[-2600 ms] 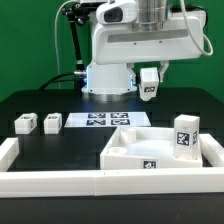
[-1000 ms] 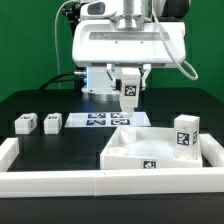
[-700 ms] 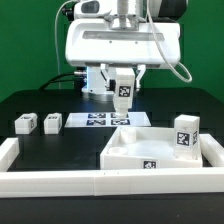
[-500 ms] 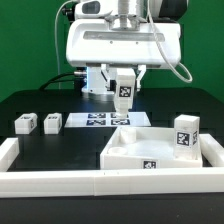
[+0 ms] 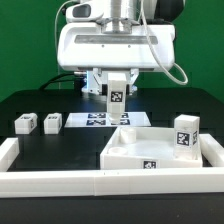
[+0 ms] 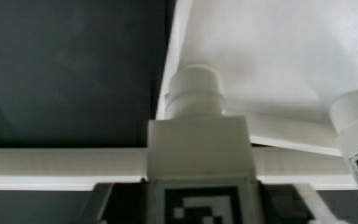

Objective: Assemble square table

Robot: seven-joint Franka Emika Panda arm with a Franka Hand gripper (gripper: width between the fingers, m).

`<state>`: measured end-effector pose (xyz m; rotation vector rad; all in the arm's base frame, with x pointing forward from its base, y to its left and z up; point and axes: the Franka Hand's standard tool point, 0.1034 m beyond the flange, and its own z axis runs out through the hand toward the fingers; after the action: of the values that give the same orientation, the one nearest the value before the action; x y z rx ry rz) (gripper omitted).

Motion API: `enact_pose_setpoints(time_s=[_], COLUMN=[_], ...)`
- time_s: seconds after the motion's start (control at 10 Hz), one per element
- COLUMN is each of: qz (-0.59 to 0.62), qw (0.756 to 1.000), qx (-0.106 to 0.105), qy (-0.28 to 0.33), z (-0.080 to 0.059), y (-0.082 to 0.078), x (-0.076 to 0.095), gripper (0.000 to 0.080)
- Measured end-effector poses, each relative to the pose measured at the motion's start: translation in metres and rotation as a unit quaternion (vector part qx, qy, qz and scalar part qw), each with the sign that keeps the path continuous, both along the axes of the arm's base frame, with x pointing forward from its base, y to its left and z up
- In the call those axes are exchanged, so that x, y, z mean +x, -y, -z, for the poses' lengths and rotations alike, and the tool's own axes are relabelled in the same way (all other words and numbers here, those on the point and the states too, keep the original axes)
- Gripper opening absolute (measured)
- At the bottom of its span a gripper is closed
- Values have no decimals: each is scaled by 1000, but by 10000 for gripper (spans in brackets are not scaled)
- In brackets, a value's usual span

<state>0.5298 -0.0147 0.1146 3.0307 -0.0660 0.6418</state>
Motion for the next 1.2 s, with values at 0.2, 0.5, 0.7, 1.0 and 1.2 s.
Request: enact_pose_setpoints(time_s=[0.2,0.5,0.7,1.0,1.2], qz=[5,1,1,-5,-7], qw=[1000,1000,1000,1000,996], qx=[0,-3,-3,-13,-31], qy=[2,9,8,23,81], z=[3,9,9,17,13], y=[6,3,3,5,10], x=[11,13,13,17,27], gripper=[288,288,288,288,288])
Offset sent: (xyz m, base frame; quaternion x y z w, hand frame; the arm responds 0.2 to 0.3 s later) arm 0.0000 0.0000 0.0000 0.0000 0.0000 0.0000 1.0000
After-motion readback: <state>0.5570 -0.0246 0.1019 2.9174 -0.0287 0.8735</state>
